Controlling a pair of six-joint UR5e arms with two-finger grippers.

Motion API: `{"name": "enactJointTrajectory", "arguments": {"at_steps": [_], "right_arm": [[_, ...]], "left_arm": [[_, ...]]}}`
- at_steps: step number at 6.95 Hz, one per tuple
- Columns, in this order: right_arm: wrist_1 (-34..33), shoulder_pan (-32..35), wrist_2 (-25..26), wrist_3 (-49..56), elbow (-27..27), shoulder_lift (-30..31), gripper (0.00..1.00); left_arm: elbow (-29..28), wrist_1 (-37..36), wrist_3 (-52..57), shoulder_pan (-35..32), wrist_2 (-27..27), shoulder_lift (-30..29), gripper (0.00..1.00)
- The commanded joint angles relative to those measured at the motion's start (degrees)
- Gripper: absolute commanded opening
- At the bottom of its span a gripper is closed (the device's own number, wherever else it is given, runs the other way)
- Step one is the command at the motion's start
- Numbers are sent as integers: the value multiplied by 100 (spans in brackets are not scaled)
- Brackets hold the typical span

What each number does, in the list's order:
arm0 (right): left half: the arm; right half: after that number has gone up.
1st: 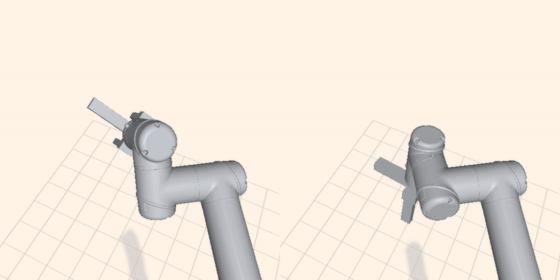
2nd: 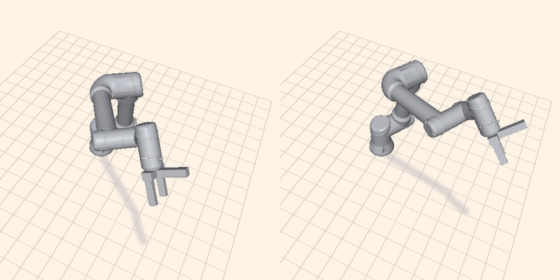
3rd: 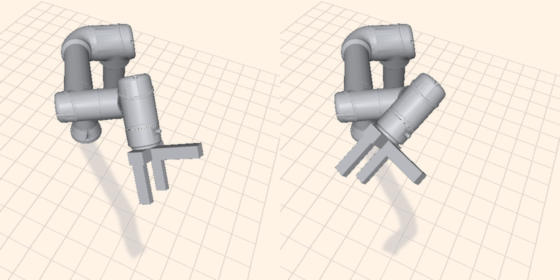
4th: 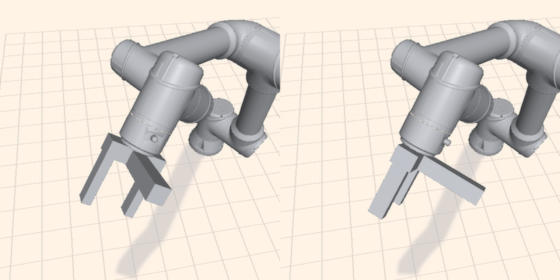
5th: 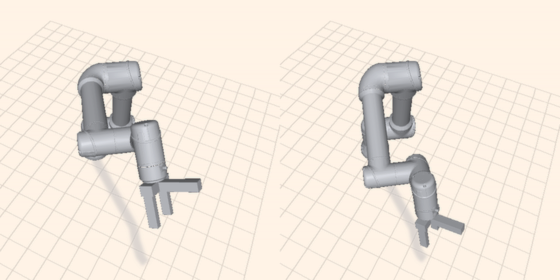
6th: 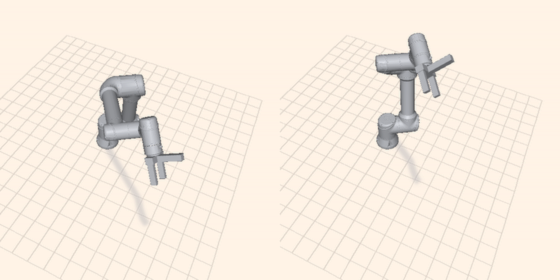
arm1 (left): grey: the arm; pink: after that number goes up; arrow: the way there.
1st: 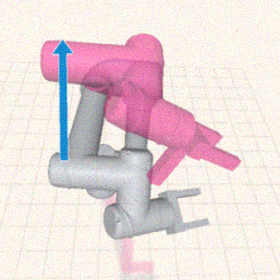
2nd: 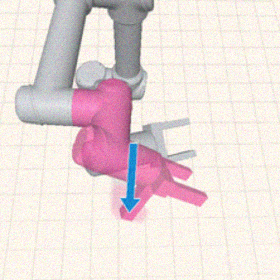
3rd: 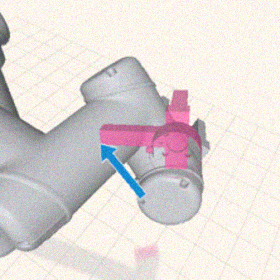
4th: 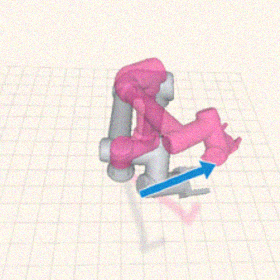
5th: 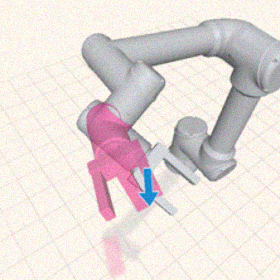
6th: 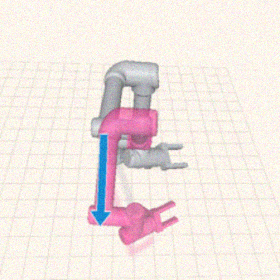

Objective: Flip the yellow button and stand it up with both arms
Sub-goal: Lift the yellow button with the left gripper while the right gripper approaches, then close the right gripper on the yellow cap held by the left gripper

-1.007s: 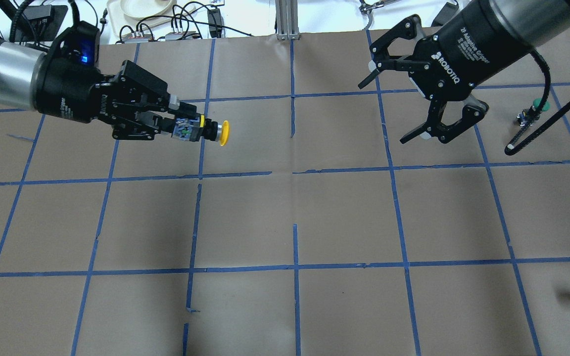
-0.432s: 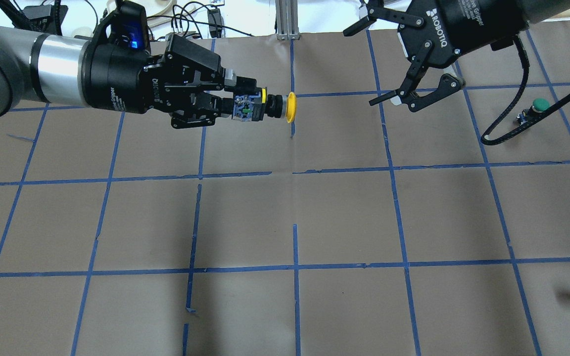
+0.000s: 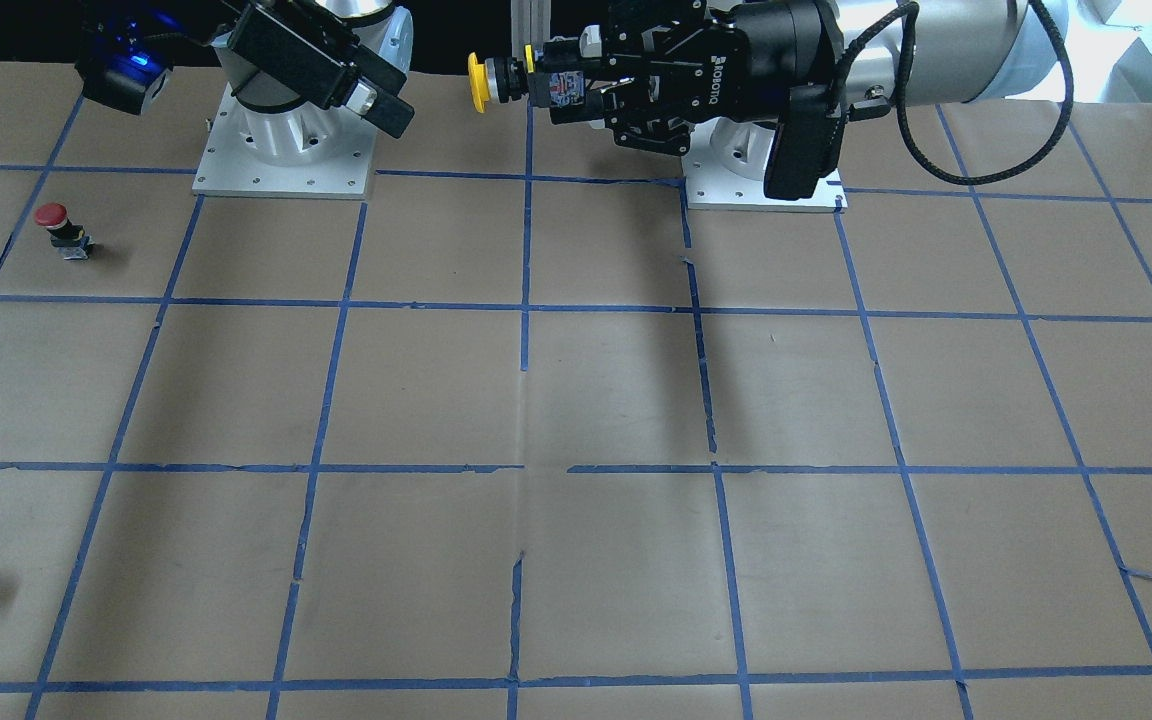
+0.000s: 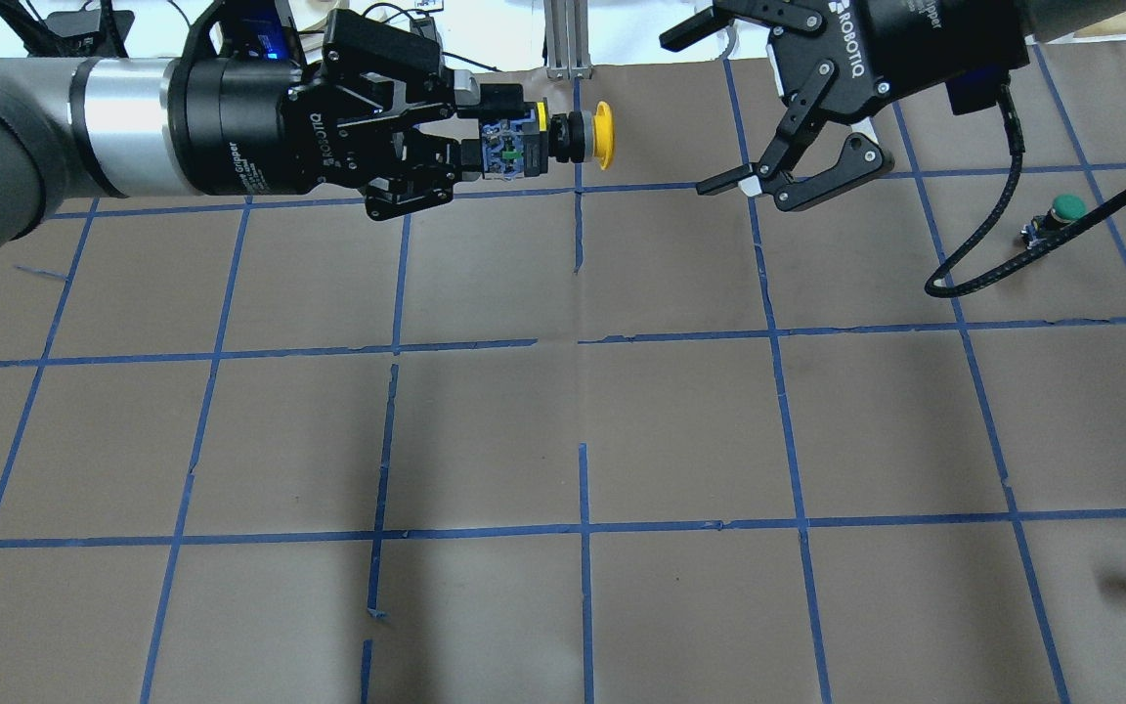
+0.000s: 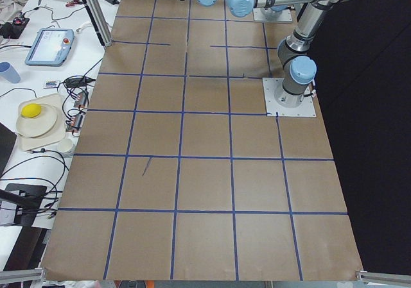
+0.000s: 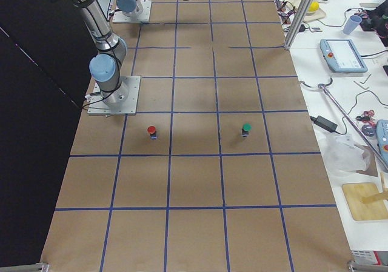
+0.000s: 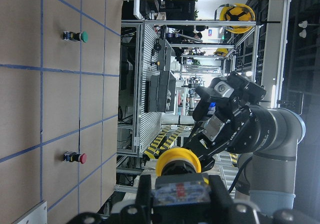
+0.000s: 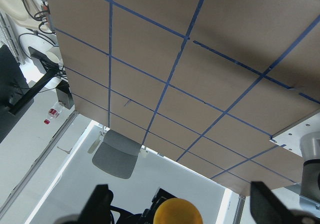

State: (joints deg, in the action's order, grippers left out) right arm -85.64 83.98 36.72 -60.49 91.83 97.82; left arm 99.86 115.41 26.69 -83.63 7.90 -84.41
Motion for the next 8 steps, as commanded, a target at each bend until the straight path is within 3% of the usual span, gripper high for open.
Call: {"name": "enactJointTrajectory", "arguments": {"at_steps": [1, 5, 8], "right_arm": [[12, 92, -278, -50, 11, 0, 100], [3, 233, -412, -50, 142, 26, 99], [3, 242, -455, -42, 143, 44, 58]], "left_arm": [[7, -9, -24, -101, -78, 4, 12], [-28, -9, -76, -119, -157, -5, 12], [-20, -9, -77, -119, -166, -14, 12]]}}
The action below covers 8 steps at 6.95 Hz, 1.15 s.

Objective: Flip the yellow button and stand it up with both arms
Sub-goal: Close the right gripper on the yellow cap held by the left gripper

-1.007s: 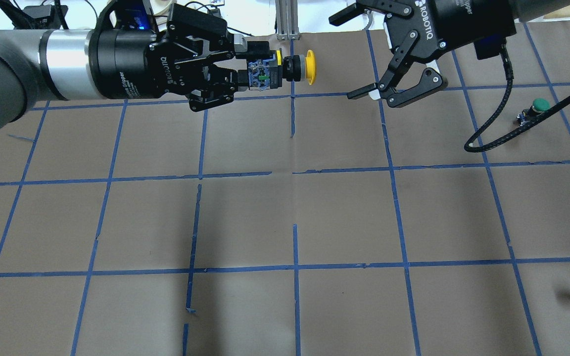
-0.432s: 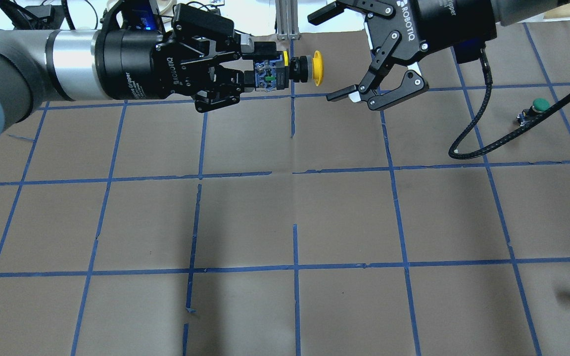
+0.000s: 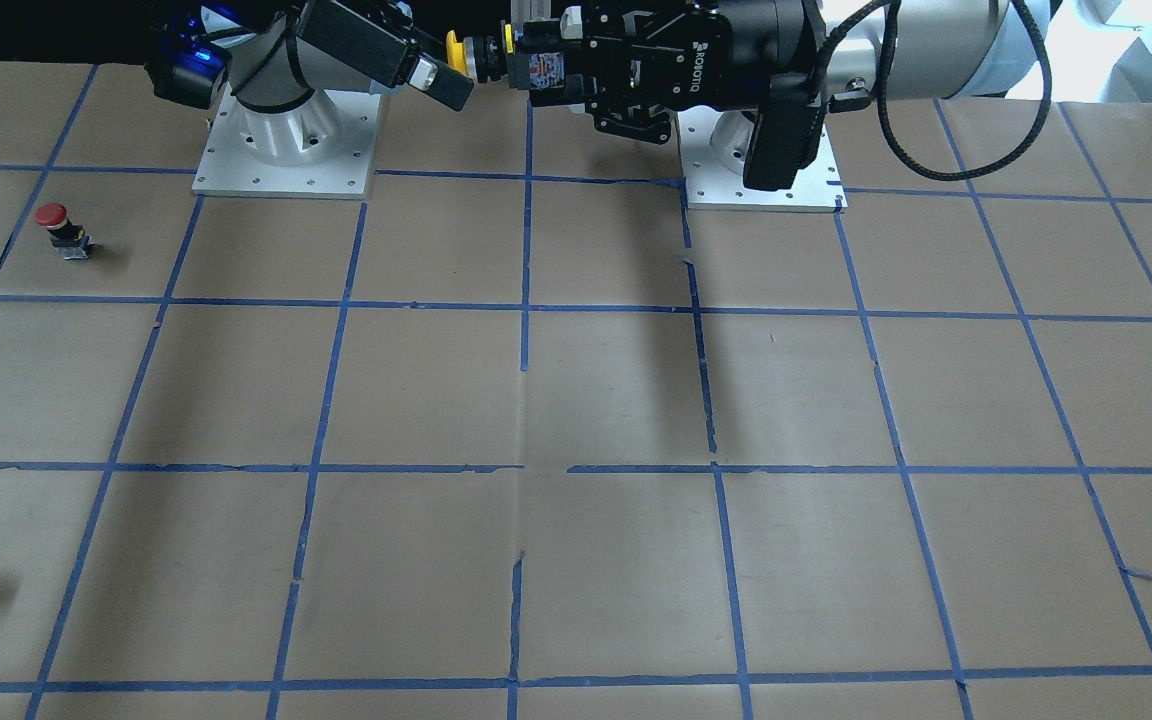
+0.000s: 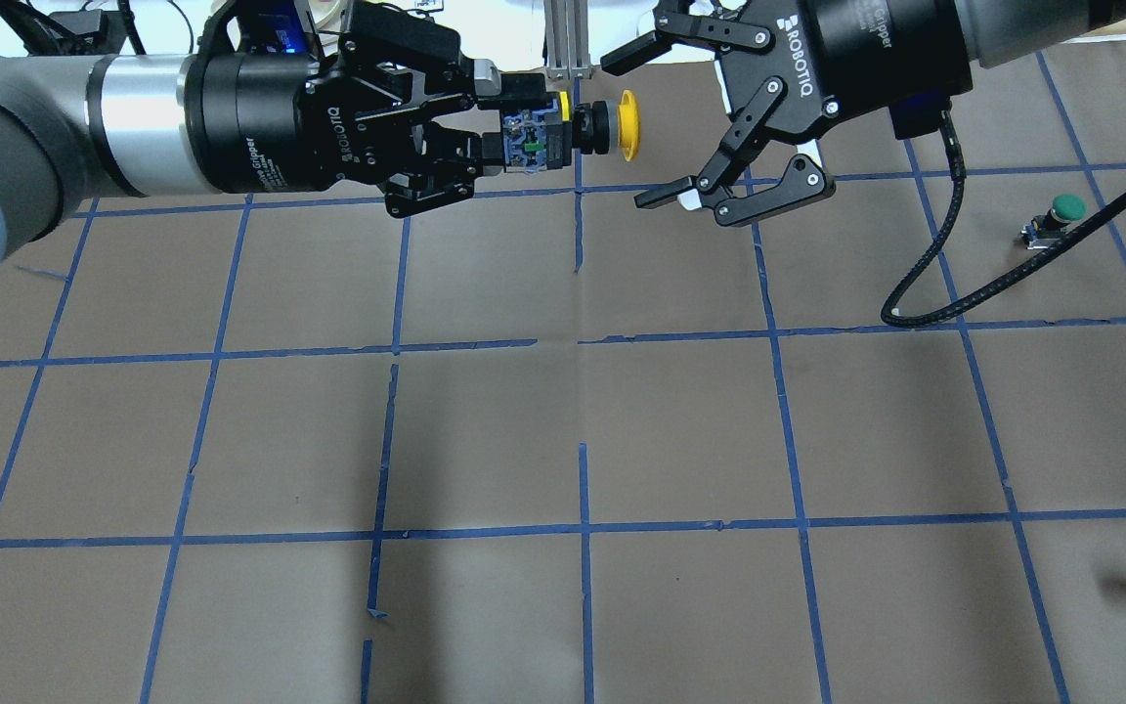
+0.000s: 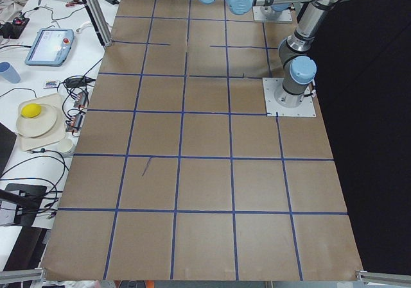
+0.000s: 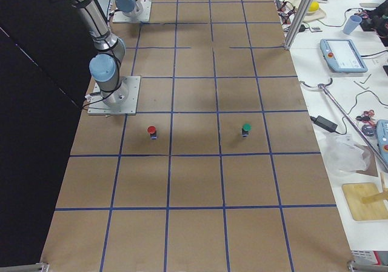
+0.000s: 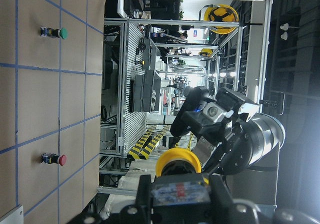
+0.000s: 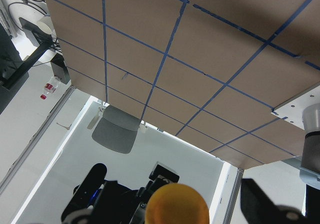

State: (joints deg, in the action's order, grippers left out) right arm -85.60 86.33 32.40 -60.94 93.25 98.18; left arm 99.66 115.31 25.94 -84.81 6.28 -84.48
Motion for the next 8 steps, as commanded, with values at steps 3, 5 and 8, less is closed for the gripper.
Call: {"name": "enactJointTrajectory", "arguments": {"at_steps": [3, 5, 8], "right_arm": [[8, 6, -137, -111, 0, 9, 50], [8, 6, -137, -94, 0, 0, 26], [8, -11, -137, -102, 0, 0, 25]], "left_arm": [[-8, 0, -1, -9, -12, -25, 12], [-87, 0, -71, 0, -3, -33, 15], [-79, 0, -63, -9, 31, -7, 45]]}}
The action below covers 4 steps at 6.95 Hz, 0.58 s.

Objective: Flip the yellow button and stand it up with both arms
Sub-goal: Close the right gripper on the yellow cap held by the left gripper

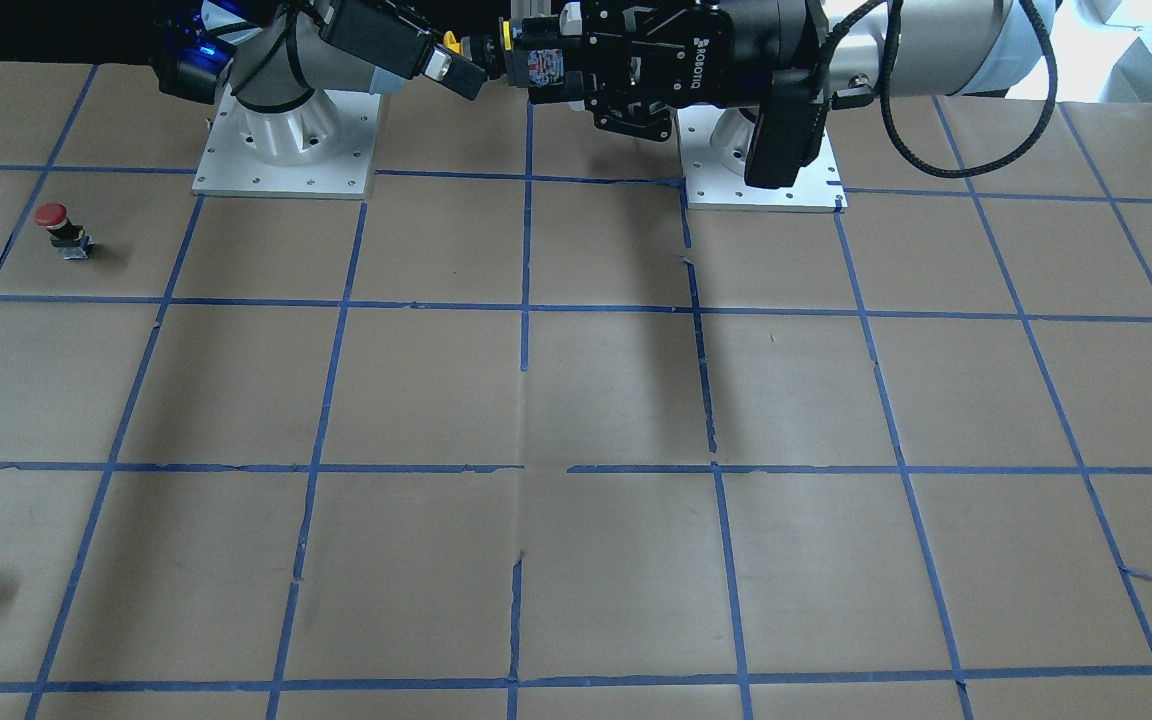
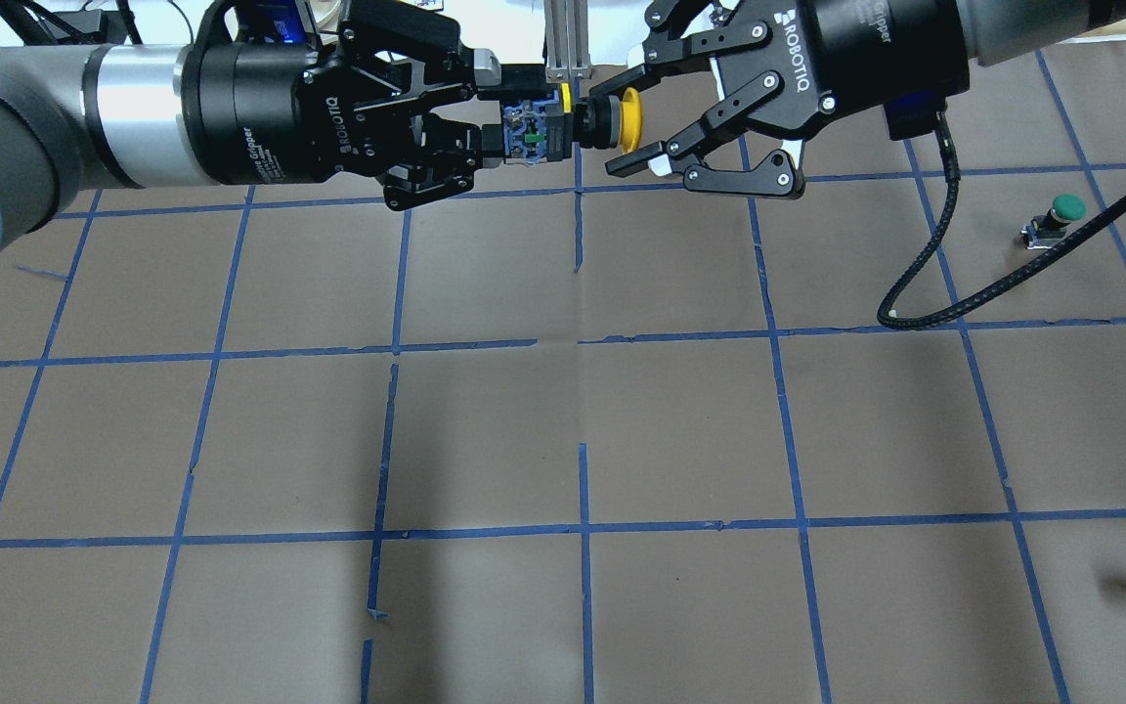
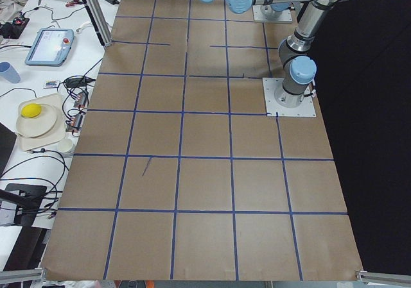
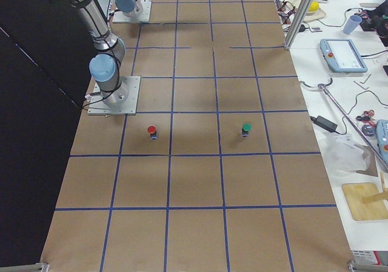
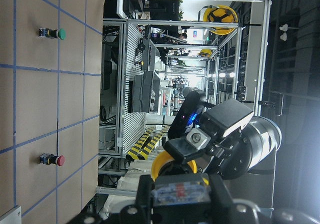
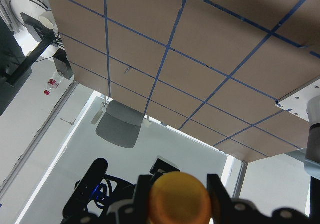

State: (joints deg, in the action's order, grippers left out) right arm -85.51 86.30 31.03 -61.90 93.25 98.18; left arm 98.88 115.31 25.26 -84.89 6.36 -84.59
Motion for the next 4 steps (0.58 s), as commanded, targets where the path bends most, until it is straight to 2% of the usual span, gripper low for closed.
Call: {"name": "enactJointTrajectory", "arguments": {"at_steps": [1, 4], "right_arm": [[-1, -25, 0, 2, 0, 0, 25], [-35, -78, 61, 2, -9, -18, 24]], "left_arm": [[-1, -9, 5, -1, 23, -5, 99], [-53, -104, -221, 8, 67, -40, 99]]}}
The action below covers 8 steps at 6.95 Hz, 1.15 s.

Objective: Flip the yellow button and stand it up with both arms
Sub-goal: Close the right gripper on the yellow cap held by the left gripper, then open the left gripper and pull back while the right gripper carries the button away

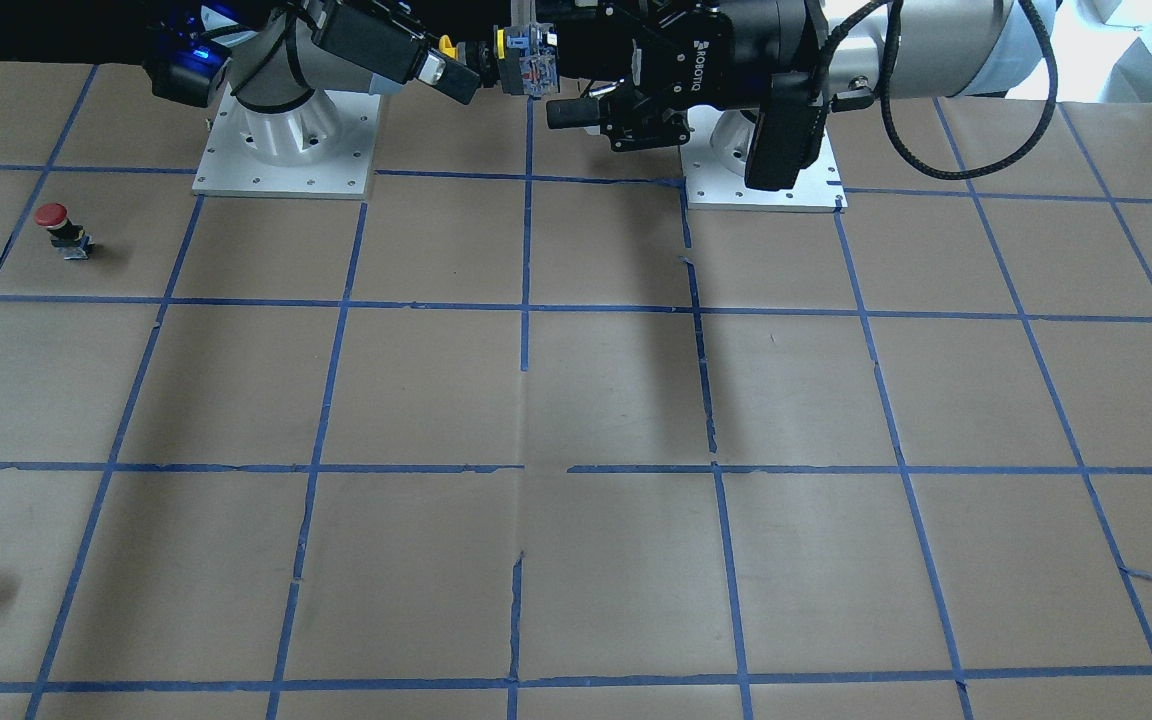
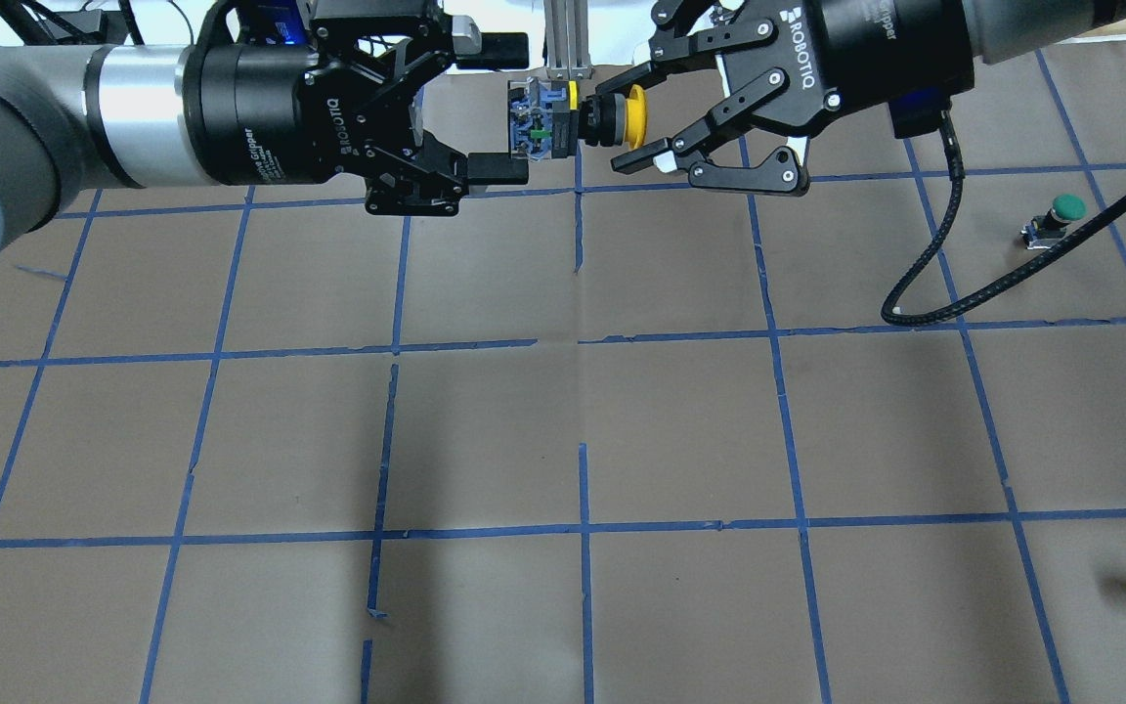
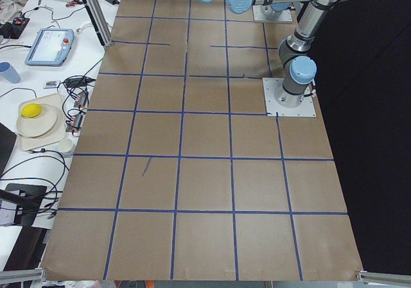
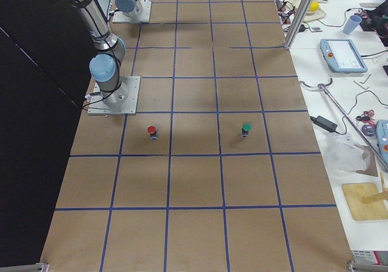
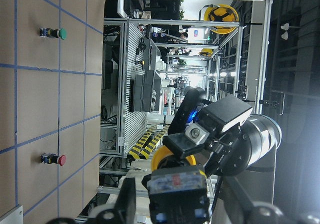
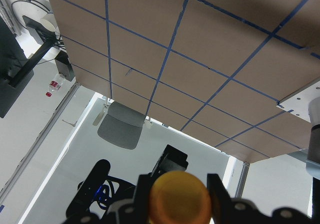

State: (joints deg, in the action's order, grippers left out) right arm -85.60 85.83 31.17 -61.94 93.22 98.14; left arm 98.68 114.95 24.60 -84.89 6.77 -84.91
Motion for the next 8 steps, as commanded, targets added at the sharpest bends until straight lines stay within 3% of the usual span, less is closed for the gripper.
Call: {"name": "enactJointTrajectory", "arguments": {"at_steps": [1, 4, 6, 8], "right_arm": [[-105, -144, 300, 110, -6, -49, 21], [17, -882, 2308, 1942, 12, -49, 17], [184, -1225, 3416, 2840, 291, -67, 17], [105, -1881, 4130, 4558, 853, -58, 17]], "left_arm": [[-42, -487, -696, -2, 96, -8, 98], [-16, -2779, -3217, -159, 1656, -87, 97], [-42, -3145, -3391, -169, 2789, -87, 98], [-225, -3234, -3391, -177, 3941, -87, 99]]}}
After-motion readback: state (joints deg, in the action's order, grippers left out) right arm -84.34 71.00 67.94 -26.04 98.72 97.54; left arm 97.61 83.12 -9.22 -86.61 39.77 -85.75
